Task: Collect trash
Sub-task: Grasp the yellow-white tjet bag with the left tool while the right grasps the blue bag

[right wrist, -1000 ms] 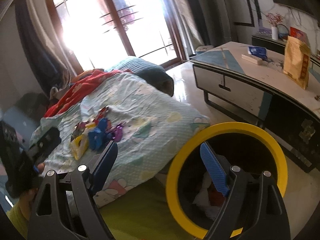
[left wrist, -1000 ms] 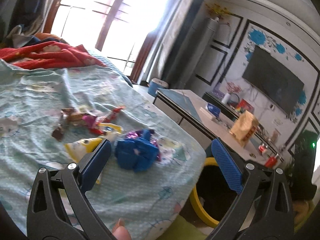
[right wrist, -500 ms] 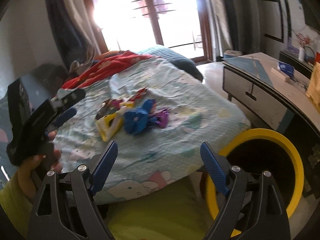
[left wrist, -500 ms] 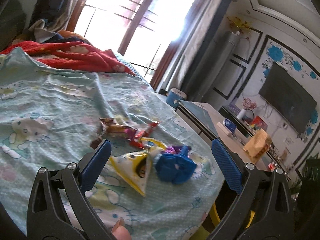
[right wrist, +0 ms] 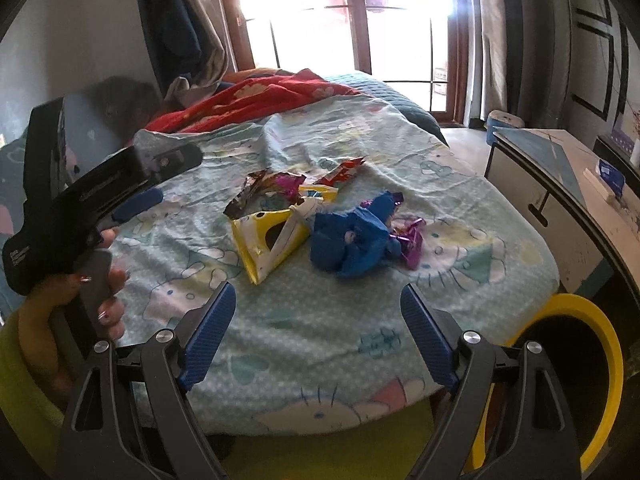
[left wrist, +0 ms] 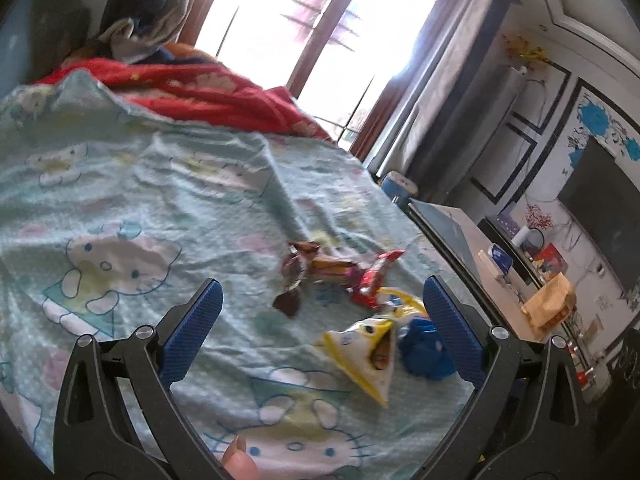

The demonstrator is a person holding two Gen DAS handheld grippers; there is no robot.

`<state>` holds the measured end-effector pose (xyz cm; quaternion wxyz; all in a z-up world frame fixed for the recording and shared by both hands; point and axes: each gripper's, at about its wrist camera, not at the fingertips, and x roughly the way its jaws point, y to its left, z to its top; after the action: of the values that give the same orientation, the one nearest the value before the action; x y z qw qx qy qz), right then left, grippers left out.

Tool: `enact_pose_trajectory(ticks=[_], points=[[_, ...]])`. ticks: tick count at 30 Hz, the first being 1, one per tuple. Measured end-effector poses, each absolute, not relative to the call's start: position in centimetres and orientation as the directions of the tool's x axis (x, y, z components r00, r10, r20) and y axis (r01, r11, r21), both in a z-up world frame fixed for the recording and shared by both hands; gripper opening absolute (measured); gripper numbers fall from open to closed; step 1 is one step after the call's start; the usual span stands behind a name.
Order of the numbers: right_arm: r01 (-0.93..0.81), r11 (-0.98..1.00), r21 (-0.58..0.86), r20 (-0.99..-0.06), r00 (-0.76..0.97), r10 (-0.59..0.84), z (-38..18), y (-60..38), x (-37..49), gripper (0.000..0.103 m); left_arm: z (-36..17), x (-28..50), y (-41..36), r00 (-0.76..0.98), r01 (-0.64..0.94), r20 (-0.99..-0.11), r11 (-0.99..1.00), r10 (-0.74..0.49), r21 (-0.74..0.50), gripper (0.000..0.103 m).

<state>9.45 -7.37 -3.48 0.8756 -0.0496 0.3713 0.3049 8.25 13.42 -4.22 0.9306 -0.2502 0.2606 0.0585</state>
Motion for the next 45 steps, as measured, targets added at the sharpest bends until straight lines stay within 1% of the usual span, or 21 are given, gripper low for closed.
enact_pose_trajectory(ticks=[1,3,4,6,7,9,12,14,16,17,19,20,22,23,28,29,31,33,36,40,45], points=[[-0.571,0.809,0.138,-0.68,0.539,0.497,-3.5,-7.2,9.8,0.082,-4.5,8.3,13.7,0.854,-0.239,-0.52,0.867,-0.027,-0.437,0.09],[-0.568,0.814,0.12,-0.678,0.552,0.485,-3.6,-6.8,10.7,0.078,-5.0,8.6,13.9,0.845,-0.232,-0.533,0.867,-0.045,-0.441,0.075],[-0.566,0.817,0.111,-0.678,0.558,0.479,-3.6,-6.7,11.1,0.075,-5.2,8.7,13.9,0.841,-0.225,-0.538,0.866,-0.059,-0.447,0.072],[-0.552,0.828,0.1,-0.681,0.568,0.461,-3.8,-6.5,12.2,0.072,-5.7,9.0,13.6,0.831,-0.199,-0.547,0.864,-0.102,-0.463,0.061],[-0.542,0.834,0.098,-0.686,0.57,0.451,-3.9,-6.4,12.9,0.068,-5.9,9.2,13.4,0.826,-0.187,-0.55,0.863,-0.119,-0.468,0.06],[-0.529,0.843,0.095,-0.693,0.573,0.438,-4.2,-6.3,13.7,0.061,-6.4,9.6,12.8,0.81,-0.162,-0.563,0.859,-0.166,-0.486,0.053],[-0.518,0.85,0.096,-0.7,0.572,0.427,-4.8,-6.1,14.8,0.054,-7.4,10.2,11.9,0.784,-0.138,-0.584,0.857,-0.212,-0.497,0.052],[-0.514,0.852,0.099,-0.707,0.566,0.424,-5.2,-6.0,15.4,0.048,-7.9,10.5,11.4,0.769,-0.13,-0.598,0.859,-0.228,-0.495,0.052],[-0.515,0.851,0.106,-0.712,0.558,0.427,-5.6,-6.1,15.6,0.036,-8.7,10.7,11.2,0.754,-0.128,-0.607,0.851,-0.25,-0.509,0.052],[-0.515,0.851,0.108,-0.712,0.557,0.428,-5.7,-6.1,15.6,0.033,-9.0,10.9,11.1,0.748,-0.13,-0.612,0.848,-0.257,-0.514,0.052],[-0.514,0.849,0.123,-0.713,0.549,0.436,-6.0,-6.3,15.6,0.021,-9.3,11.1,11.0,0.743,-0.129,-0.615,0.845,-0.264,-0.518,0.051],[-0.512,0.849,0.135,-0.712,0.546,0.442,-6.1,-6.6,15.5,0.018,-9.3,11.1,10.9,0.743,-0.127,-0.615,0.847,-0.264,-0.516,0.051],[-0.513,0.845,0.151,-0.71,0.539,0.453,-6.3,-6.9,15.2,0.012,-9.3,11.2,10.7,0.743,-0.115,-0.611,0.847,-0.273,-0.519,0.047],[-0.514,0.843,0.159,-0.709,0.535,0.459,-6.4,-7.0,15.1,0.011,-9.3,11.2,10.5,0.741,-0.108,-0.61,0.847,-0.28,-0.521,0.042],[-0.529,0.826,0.194,-0.706,0.51,0.492,-6.6,-7.3,13.9,0.009,-9.5,11.4,9.6,0.731,-0.09,-0.618,0.857,-0.29,-0.508,0.031],[-0.538,0.819,0.199,-0.707,0.501,0.5,-6.7,-7.3,13.5,0.009,-9.6,11.4,9.5,0.728,-0.087,-0.621,0.859,-0.292,-0.505,0.027],[-0.549,0.809,0.209,-0.708,0.485,0.512,-6.9,-7.2,12.9,0.009,-9.6,11.5,9.4,0.725,-0.085,-0.624,0.861,-0.292,-0.502,0.026],[-0.558,0.801,0.216,-0.712,0.472,0.52,-7.1,-7.1,12.5,0.009,-9.6,11.5,9.3,0.724,-0.08,-0.623,0.861,-0.296,-0.502,0.02],[-0.58,0.785,0.217,-0.718,0.45,0.531,-7.4,-6.7,11.6,0.009,-9.6,11.5,9.4,0.725,-0.074,-0.62,0.86,-0.301,-0.505,0.016],[-0.598,0.768,0.228,-0.726,0.421,0.544,-7.6,-6.1,10.8,0.007,-9.6,11.7,9.0,0.725,-0.072,-0.619,0.86,-0.303,-0.505,0.014],[-0.598,0.768,0.229,-0.713,0.434,0.55,-7.0,-6.5,10.4,0.005,-9.1,11.4,8.9,0.734,-0.07,-0.614,0.866,-0.291,-0.495,0.013]])
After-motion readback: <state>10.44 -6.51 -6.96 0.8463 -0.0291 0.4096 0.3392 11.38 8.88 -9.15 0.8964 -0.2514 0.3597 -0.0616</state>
